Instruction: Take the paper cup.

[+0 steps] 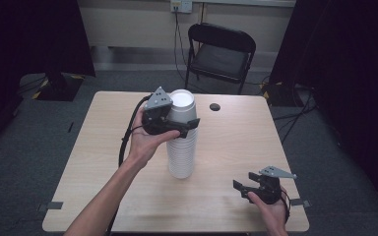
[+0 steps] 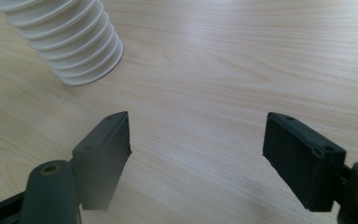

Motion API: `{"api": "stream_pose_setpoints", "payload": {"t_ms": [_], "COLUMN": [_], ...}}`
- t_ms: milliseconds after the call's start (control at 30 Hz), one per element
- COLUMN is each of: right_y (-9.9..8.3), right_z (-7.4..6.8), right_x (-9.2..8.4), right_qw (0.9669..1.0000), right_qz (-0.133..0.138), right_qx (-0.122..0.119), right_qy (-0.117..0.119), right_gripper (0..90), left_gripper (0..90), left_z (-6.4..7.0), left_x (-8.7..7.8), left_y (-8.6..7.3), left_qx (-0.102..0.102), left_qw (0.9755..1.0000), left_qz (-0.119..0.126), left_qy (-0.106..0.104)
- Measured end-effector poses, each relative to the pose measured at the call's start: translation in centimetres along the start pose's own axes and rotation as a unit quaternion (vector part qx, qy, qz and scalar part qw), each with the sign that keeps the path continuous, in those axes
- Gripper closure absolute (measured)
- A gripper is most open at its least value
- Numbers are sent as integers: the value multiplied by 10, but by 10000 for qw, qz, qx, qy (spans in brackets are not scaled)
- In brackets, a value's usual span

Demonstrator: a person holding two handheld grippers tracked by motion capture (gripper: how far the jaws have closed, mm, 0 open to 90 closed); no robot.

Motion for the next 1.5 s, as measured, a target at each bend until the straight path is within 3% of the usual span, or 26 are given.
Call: {"api": "stream_pose_setpoints", "payload": {"t_ms": [833, 900, 1200, 1367, 1500], "right_y": [0, 0, 0, 0, 0], "right_z": [0, 0, 0, 0, 1], "right_x": [1, 1, 2, 1, 1], "right_qw": [10000, 10000, 10000, 10000, 10000], "right_qz": [2, 7, 1, 1, 3], "right_qx": [32, 37, 41, 27, 35], "right_qy": [-4, -1, 1, -10, -15], "right_gripper": [238, 238, 238, 241, 242], "left_gripper": [137, 138, 140, 141, 145], "left_z": [0, 0, -1, -2, -3], "left_x": [0, -3, -8, -11, -14], "left_y": [1, 5, 14, 18, 22], "left_qx": [-19, -95, -43, -222, -225], "left_qw": [10000, 9998, 9997, 9989, 9989], "left_qz": [-15, 170, 242, 394, 400], "left_qy": [6, 44, 64, -86, -70]}}
Point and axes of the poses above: each handheld gripper's, and its own axes: x roughly forward along the jaws, y roughly out of its top, z roughly to its right, the point moved 6 cm from there along x, roughly forward along the jaws, and after that the axes turned 7 degrees about y, right-handed, at the moved point
